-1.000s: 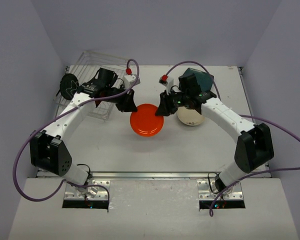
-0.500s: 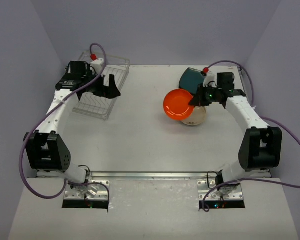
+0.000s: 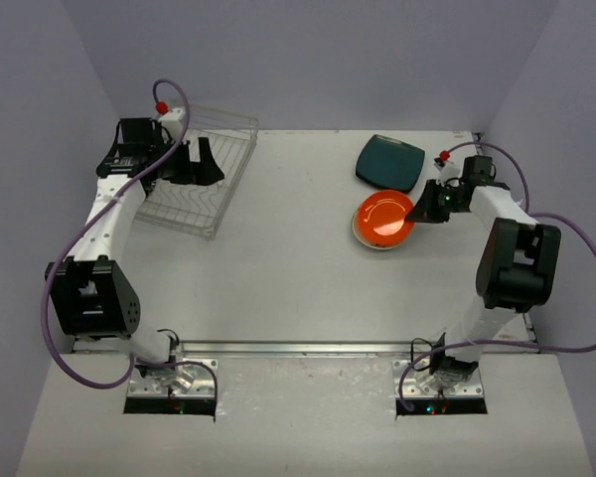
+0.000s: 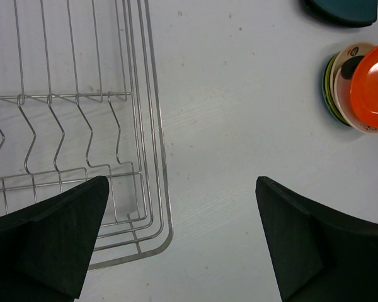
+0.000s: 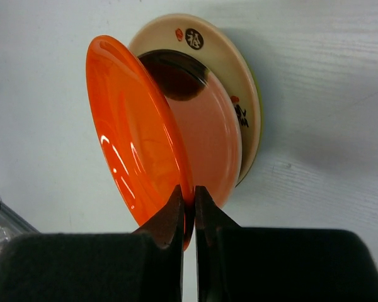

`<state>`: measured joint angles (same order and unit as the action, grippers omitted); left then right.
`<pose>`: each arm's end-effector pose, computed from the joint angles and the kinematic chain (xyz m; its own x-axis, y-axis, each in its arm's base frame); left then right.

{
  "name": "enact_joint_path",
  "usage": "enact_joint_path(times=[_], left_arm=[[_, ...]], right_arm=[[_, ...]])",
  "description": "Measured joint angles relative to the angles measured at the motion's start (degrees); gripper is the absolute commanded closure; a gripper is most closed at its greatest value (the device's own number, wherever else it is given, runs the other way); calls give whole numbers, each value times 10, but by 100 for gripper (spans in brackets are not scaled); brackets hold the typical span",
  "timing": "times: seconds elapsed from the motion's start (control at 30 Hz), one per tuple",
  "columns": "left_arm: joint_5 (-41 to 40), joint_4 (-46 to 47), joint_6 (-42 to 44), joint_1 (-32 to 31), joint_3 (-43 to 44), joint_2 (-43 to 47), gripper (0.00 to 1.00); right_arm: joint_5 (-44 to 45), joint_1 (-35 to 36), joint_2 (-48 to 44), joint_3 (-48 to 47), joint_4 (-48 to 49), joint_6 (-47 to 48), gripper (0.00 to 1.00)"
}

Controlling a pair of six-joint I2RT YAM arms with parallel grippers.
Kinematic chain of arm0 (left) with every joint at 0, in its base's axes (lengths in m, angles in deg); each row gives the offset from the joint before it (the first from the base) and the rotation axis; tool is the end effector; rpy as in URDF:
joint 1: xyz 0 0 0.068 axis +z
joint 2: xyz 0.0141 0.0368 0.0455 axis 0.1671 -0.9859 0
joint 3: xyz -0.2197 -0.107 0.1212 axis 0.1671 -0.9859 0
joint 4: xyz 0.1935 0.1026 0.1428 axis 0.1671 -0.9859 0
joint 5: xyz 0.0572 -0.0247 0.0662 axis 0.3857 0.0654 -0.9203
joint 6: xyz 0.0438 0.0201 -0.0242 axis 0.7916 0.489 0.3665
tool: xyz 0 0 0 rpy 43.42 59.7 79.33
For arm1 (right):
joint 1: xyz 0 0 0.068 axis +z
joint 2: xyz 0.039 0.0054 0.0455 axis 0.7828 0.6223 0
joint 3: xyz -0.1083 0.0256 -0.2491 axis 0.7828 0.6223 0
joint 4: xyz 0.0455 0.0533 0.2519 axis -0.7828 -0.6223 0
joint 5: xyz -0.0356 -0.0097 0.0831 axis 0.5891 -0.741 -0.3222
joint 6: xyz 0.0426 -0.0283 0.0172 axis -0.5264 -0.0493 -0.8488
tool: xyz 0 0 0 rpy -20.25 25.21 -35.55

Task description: Unload the plates from the dish rack

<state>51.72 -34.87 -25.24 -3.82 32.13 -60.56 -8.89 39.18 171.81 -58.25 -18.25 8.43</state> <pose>0.3410 0.0161 0.3363 -0.6133 0.0142 -0.7898 0.3633 0.8929 -0.2661 0.3541 -0.0565 0.1943 -0.8571 0.2993 -0.4192 0.0133 0.8264 0.5629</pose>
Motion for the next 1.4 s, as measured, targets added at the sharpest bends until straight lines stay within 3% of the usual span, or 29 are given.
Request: enact_joint_path(times=[0.03, 0.1, 0.13, 0.17, 0.23, 0.37, 0.47, 0.5, 0.6, 0.67, 0.8, 0.9, 1.1, 1.33, 1.4], left_arm=[[-3, 0, 0, 0, 0, 0, 0], [-11, 0, 0, 0, 0, 0, 0], [-15, 0, 0, 1, 0, 0, 0], [-20, -1, 0, 2, 1, 0, 0], [-29, -3, -1, 4, 5, 0, 0], [-63, -13, -3, 19, 44, -10, 0], [-109, -18, 1, 40, 109, -38, 6], [-121, -31, 5, 52, 138, -52, 13], [-139, -76, 31, 96, 270, -122, 47], [-142, -92, 51, 131, 333, -175, 52], [-159, -113, 93, 177, 405, -257, 50], [-178, -130, 126, 187, 408, -296, 44], [-195, -141, 176, 179, 408, -345, 44], [-220, -127, 202, 177, 415, -384, 57], [-227, -120, 206, 177, 415, -394, 65]], right_arm=[[-1, 0, 8, -4, -6, 1, 67], [-3, 0, 17, -12, -15, 4, 31], [-4, 0, 19, -16, -19, 5, 20], [-4, 0, 20, -22, -23, 6, 9], [-3, 0, 20, -35, -31, 5, 2], [6, 0, 16, -63, -43, 8, 1], [28, 1, -9, -65, -47, 15, 1], [38, 3, -20, -64, -45, 20, 1], [73, 16, -73, -53, -38, 41, 1], [85, 32, -115, -48, -33, 56, 1], [93, 61, -165, -39, -17, 74, 1], [95, 76, -169, -28, -15, 78, 1], [97, 81, -163, -1, -18, 77, 1], [98, 81, -161, 2, -16, 77, 1], [98, 81, -161, 4, -16, 77, 1]])
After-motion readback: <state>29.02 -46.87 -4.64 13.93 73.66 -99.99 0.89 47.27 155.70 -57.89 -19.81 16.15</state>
